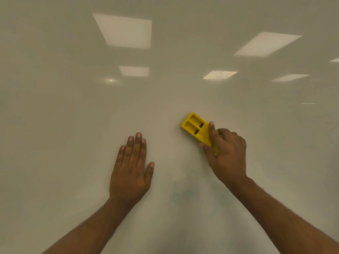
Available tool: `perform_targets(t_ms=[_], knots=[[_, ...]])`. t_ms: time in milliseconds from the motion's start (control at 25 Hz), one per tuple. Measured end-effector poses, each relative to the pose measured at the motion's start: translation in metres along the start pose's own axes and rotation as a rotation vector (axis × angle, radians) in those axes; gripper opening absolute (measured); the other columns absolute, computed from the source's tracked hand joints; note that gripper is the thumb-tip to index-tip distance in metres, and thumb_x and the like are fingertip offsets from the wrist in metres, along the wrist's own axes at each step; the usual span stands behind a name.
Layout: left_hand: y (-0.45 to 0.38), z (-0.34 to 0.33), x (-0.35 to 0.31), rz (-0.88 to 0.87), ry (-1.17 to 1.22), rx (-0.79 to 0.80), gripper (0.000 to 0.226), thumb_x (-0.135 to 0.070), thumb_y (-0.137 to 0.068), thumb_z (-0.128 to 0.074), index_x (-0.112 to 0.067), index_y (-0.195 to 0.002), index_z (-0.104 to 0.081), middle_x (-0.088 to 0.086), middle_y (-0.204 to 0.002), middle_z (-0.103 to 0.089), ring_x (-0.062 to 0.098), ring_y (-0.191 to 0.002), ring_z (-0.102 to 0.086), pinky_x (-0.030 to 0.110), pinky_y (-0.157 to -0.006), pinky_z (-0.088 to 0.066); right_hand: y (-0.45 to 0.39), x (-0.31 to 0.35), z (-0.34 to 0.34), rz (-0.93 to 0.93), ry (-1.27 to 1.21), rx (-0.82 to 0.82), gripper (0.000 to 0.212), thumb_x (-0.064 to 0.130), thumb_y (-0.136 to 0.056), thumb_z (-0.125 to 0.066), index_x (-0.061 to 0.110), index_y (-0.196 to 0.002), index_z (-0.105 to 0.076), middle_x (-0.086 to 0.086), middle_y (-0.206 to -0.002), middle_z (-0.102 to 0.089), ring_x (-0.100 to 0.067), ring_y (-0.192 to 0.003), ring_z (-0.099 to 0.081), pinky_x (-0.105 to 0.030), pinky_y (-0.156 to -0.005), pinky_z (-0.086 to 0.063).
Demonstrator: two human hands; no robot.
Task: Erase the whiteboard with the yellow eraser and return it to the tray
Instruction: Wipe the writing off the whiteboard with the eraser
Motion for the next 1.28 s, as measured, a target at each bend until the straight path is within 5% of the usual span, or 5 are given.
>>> perform_targets(t_ms=[320,640,800,960,1280], knots=[[0.026,-0.006,-0.003,-0.023,0.018,0.027,0.067,-0.038,-0.104,-0.033,-0.005,-0.16,-0.017,0.012,-0.169,-0.014,0.028,-0.157,-0.014,0.045,-0.127,-0.015,0.134,0.03,-0.017,0.478,0.043,0.204,0.051,0.044,-0.095,-0.05,0.024,-0.143,-0.044,-0.006,-0.12,-0.065,-0.028,-0.099,-0.065,-0.038,-0.084,-0.034],[0.057,-0.012,-0.011,0.055,-0.005,0.017,0.066,-0.035,-0.105,-0.033,-0.004,-0.16,-0.016,0.014,-0.169,-0.013,0.029,-0.157,-0.012,0.044,-0.128,-0.01,0.062,0.009,-0.017,0.06,-0.17,0.052,0.052,0.038,-0.088,-0.066,0.014,-0.132,-0.058,-0.005,-0.117,-0.064,-0.028,-0.095,-0.057,-0.038,-0.08,-0.04],[0.072,-0.016,-0.013,0.03,-0.015,0.024,0.064,-0.031,-0.106,-0.031,-0.003,-0.16,-0.015,0.015,-0.169,-0.012,0.031,-0.157,-0.012,0.045,-0.128,-0.011,0.13,0.057,-0.028,0.341,-0.154,0.139,0.048,0.037,-0.092,-0.059,0.013,-0.133,-0.057,-0.008,-0.122,-0.064,-0.031,-0.099,-0.059,-0.037,-0.083,-0.038],[0.087,-0.019,-0.016,0.023,-0.007,0.049,0.063,-0.032,-0.106,-0.03,-0.003,-0.16,-0.016,0.014,-0.169,-0.011,0.029,-0.158,-0.009,0.043,-0.128,-0.01,0.185,0.038,-0.022,0.556,-0.014,0.264,0.044,0.04,-0.095,-0.052,0.018,-0.133,-0.058,-0.003,-0.121,-0.067,-0.028,-0.099,-0.066,-0.036,-0.08,-0.035],[0.103,-0.021,-0.018,0.027,-0.003,0.047,0.066,-0.034,-0.105,-0.034,-0.004,-0.161,-0.014,0.014,-0.168,-0.013,0.028,-0.158,-0.008,0.044,-0.128,-0.01,0.093,0.014,-0.021,0.087,-0.075,0.086,0.055,0.042,-0.086,-0.064,0.023,-0.137,-0.054,0.001,-0.122,-0.062,-0.022,-0.104,-0.052,-0.035,-0.08,-0.027]])
Point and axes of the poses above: each hand's wrist, its own y-axis away from the middle knuckle, its own z-axis out of the back of the hand, x = y × z, the point moved 9 cm from there along -y, towards the middle knuckle
